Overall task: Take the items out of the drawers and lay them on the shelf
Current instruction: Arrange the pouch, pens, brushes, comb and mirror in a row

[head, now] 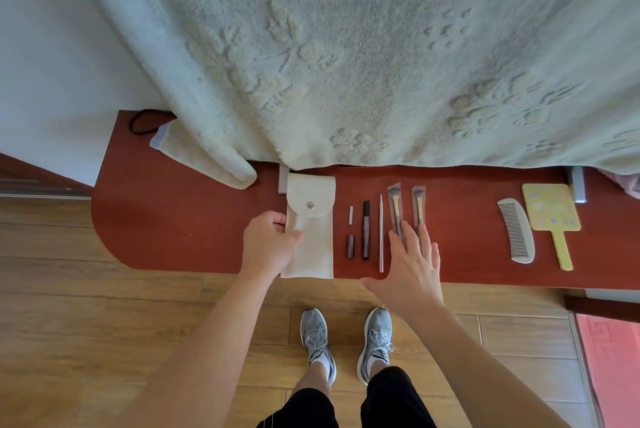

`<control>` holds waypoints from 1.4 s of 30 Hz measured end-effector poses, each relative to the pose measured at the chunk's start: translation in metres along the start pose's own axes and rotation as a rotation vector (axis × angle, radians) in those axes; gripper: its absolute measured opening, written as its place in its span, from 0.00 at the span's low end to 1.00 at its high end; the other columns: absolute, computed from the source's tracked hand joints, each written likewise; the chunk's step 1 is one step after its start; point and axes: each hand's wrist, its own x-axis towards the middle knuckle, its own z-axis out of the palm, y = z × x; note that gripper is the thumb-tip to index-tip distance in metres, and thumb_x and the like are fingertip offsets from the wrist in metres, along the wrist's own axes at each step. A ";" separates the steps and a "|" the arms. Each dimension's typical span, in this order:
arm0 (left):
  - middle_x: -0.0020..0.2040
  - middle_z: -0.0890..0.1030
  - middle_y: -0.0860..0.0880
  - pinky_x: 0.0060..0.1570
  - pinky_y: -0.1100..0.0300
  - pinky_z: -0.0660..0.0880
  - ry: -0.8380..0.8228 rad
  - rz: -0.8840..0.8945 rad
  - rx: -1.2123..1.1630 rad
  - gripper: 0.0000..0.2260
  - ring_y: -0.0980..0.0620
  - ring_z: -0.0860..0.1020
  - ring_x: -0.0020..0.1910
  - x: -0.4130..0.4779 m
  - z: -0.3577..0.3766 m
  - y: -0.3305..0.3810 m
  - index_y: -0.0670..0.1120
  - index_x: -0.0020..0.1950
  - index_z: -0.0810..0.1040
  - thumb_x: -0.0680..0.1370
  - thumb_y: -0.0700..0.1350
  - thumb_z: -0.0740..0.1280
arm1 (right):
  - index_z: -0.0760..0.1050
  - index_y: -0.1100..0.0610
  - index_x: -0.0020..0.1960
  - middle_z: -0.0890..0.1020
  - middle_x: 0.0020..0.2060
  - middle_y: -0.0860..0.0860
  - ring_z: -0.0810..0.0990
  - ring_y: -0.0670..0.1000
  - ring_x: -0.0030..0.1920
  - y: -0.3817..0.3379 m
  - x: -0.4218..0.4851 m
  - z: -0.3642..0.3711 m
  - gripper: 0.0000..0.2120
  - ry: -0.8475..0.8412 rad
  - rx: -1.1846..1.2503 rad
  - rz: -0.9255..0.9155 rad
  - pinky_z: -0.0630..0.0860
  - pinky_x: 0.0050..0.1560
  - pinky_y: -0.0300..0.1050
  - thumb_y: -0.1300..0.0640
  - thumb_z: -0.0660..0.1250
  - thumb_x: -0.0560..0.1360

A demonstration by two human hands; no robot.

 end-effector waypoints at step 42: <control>0.55 0.73 0.51 0.50 0.57 0.75 0.067 0.298 0.394 0.33 0.51 0.76 0.51 -0.015 0.022 -0.011 0.48 0.73 0.70 0.72 0.53 0.76 | 0.51 0.53 0.78 0.49 0.78 0.52 0.39 0.57 0.78 0.000 -0.001 -0.002 0.50 0.000 0.019 -0.007 0.43 0.77 0.59 0.30 0.67 0.68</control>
